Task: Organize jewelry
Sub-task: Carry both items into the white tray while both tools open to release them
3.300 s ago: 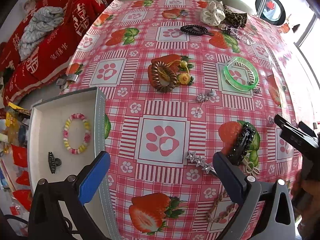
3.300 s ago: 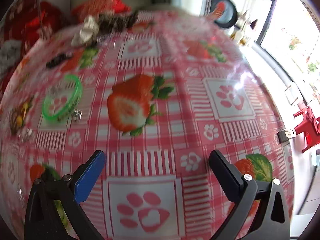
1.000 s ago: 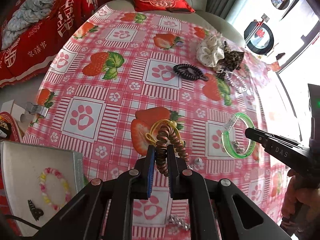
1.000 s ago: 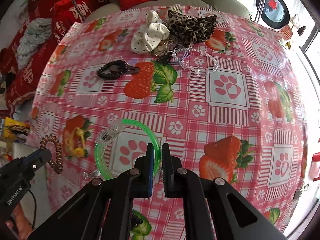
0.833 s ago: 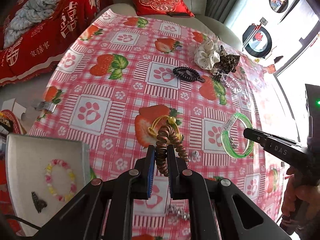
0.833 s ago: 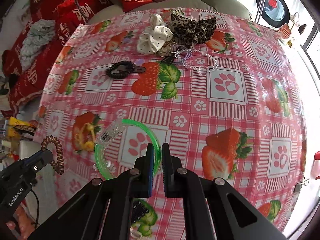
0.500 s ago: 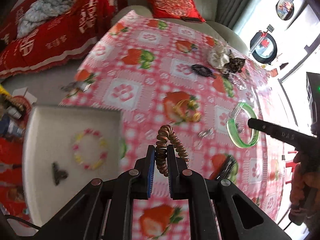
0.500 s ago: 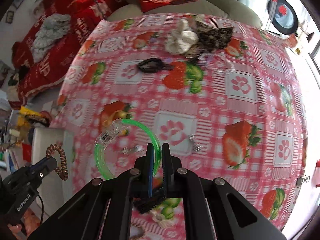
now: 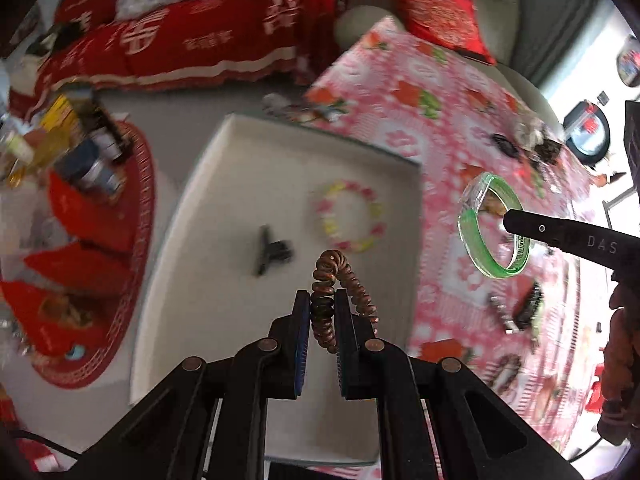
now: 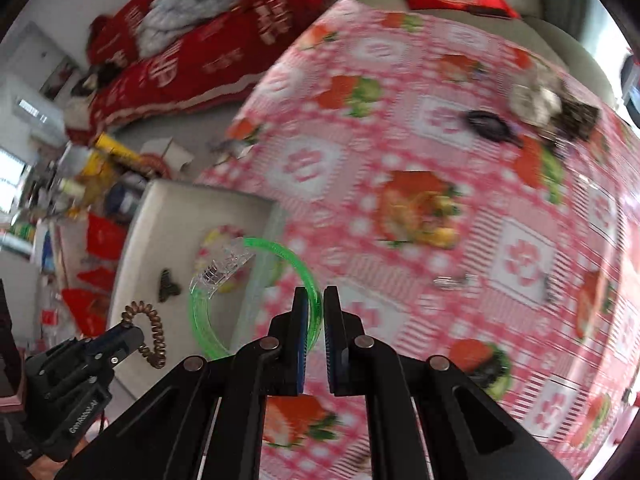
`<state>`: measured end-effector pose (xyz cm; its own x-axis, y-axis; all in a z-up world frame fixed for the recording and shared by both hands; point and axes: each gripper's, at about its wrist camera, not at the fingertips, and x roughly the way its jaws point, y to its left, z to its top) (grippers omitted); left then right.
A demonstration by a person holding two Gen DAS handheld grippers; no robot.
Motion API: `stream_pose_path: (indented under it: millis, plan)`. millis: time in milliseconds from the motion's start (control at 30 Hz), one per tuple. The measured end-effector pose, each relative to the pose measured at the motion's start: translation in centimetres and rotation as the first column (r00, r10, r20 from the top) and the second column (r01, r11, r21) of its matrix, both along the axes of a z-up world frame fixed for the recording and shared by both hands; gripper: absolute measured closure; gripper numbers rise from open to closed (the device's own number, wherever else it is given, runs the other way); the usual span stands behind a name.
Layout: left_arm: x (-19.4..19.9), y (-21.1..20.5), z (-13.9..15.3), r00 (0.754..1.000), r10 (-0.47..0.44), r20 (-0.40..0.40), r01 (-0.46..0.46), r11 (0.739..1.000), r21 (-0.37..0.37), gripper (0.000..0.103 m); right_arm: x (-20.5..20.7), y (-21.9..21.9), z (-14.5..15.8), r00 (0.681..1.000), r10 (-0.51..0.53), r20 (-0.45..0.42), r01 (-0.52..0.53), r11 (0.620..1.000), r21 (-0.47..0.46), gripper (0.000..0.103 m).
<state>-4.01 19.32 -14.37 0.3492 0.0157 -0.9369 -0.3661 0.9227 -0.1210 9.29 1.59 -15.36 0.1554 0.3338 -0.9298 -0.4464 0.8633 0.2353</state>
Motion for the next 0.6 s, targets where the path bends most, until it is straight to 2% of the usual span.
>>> stream_pose_path:
  millis: [200, 400, 600]
  plan:
    - [-1.8, 3.1, -1.8, 0.997, 0.073, -0.023, -0.073, 0.997, 0.014, 0.085, -1.1, 5.8, -1.4, 0.996, 0.088, -0.019, -0.088, 0.996, 0.001, 0.095]
    - [-2.0, 4.3, -3.6, 0.995, 0.095, -0.038, -0.093, 0.995, 0.036, 0.085, -0.5, 11.6, -3.3, 0.988, 0.151, -0.02, -0.151, 0.988, -0.015, 0.095]
    - [-2.0, 4.3, -4.7, 0.995, 0.094, -0.046, -0.091, 0.994, 0.057, 0.085, 0.4, 15.0, -5.4, 0.983, 0.183, -0.031, -0.185, 0.982, -0.047, 0.095]
